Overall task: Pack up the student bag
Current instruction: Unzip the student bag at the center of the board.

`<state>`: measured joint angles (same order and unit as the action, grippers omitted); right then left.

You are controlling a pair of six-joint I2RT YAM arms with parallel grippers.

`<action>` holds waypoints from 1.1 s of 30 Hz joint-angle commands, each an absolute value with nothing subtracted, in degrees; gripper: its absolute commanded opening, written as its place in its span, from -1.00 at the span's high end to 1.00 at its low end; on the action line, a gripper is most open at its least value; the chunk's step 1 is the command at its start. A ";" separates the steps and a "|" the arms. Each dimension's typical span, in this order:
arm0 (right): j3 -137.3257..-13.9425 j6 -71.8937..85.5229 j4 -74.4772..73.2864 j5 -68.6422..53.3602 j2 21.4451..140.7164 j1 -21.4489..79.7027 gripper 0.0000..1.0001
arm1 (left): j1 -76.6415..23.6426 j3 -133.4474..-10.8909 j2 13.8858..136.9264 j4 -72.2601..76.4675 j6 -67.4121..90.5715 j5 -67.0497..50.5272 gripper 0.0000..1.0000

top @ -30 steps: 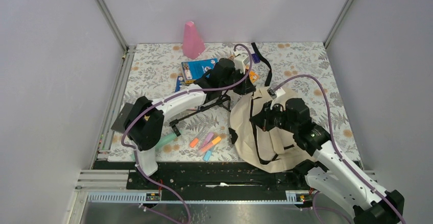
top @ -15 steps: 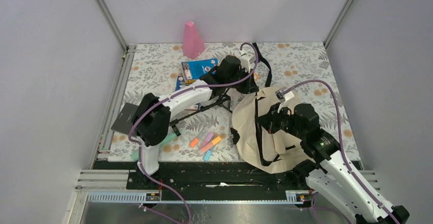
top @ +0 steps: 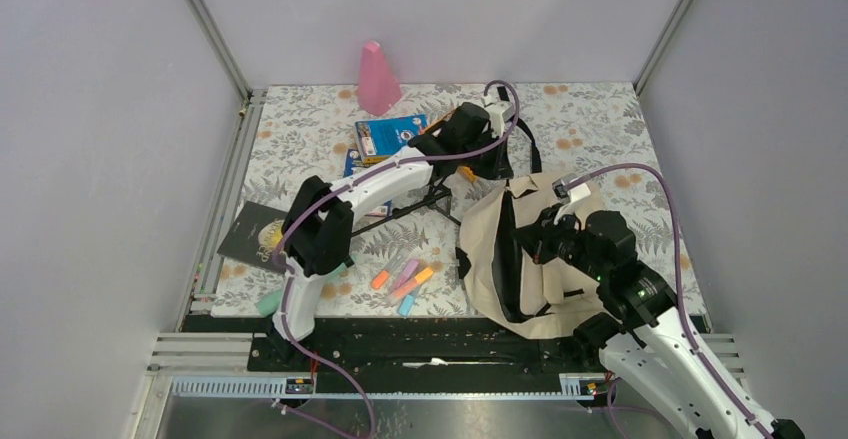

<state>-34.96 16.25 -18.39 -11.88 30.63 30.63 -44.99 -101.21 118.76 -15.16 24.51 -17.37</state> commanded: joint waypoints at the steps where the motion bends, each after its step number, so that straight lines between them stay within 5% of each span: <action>1: -40.64 17.64 -16.24 -21.31 26.93 31.90 1.00 | -41.84 -105.86 122.78 -10.00 21.88 -4.08 1.00; 12: -40.17 19.37 -14.17 -21.46 25.98 31.90 1.00 | -41.79 -109.56 126.20 -14.17 20.90 2.58 1.00; 23: -38.08 20.60 -13.76 -14.68 25.73 31.90 1.00 | -41.82 -106.82 122.42 -9.22 21.92 -5.74 1.00; 25: -37.23 20.95 -14.50 -10.38 25.36 31.90 1.00 | -41.83 -104.54 119.03 -7.66 21.36 -6.29 0.77; 29: -35.54 22.23 -15.15 -3.50 24.42 31.93 1.00 | -41.82 -96.92 109.03 -3.15 20.24 -5.12 -0.06; 33: -34.32 23.80 -15.14 1.78 23.86 31.89 1.00 | -41.91 -85.05 97.78 1.80 20.52 -1.57 -0.50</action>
<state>-34.79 21.80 -18.74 -7.18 24.82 31.57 -42.00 -92.44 111.66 -8.03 20.84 -4.38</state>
